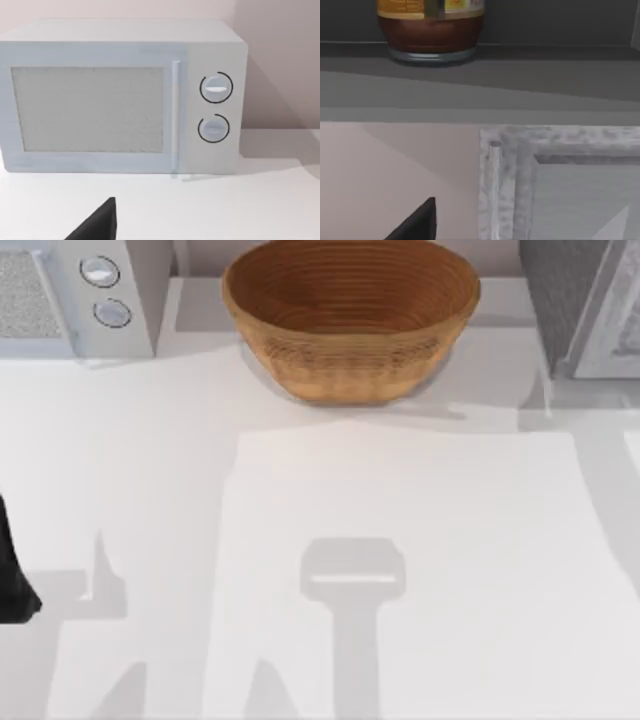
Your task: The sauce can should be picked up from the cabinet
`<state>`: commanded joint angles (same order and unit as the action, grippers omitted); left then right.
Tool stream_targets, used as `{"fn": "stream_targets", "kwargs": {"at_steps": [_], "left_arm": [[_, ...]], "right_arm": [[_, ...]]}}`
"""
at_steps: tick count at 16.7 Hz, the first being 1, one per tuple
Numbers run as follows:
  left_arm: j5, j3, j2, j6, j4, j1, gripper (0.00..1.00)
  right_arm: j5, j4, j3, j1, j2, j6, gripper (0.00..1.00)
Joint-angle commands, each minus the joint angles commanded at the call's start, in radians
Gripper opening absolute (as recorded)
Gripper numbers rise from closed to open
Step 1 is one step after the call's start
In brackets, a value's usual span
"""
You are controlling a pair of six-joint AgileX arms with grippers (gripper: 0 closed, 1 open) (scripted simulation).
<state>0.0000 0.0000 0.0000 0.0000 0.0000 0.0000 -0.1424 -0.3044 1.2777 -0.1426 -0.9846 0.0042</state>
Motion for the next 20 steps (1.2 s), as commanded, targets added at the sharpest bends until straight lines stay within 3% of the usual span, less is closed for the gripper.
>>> {"fn": "stream_targets", "kwargs": {"at_steps": [7,20], "left_arm": [[0.0,0.0,0.0,0.0,0.0,0.0,1.0],[0.0,0.0,0.0,0.0,0.0,0.0,1.0]], "right_arm": [[-0.05,-0.103,0.426,-0.039,-0.314,0.01,1.0],[-0.1,-0.088,0.589,-0.079,-0.482,0.008,1.0]]}}
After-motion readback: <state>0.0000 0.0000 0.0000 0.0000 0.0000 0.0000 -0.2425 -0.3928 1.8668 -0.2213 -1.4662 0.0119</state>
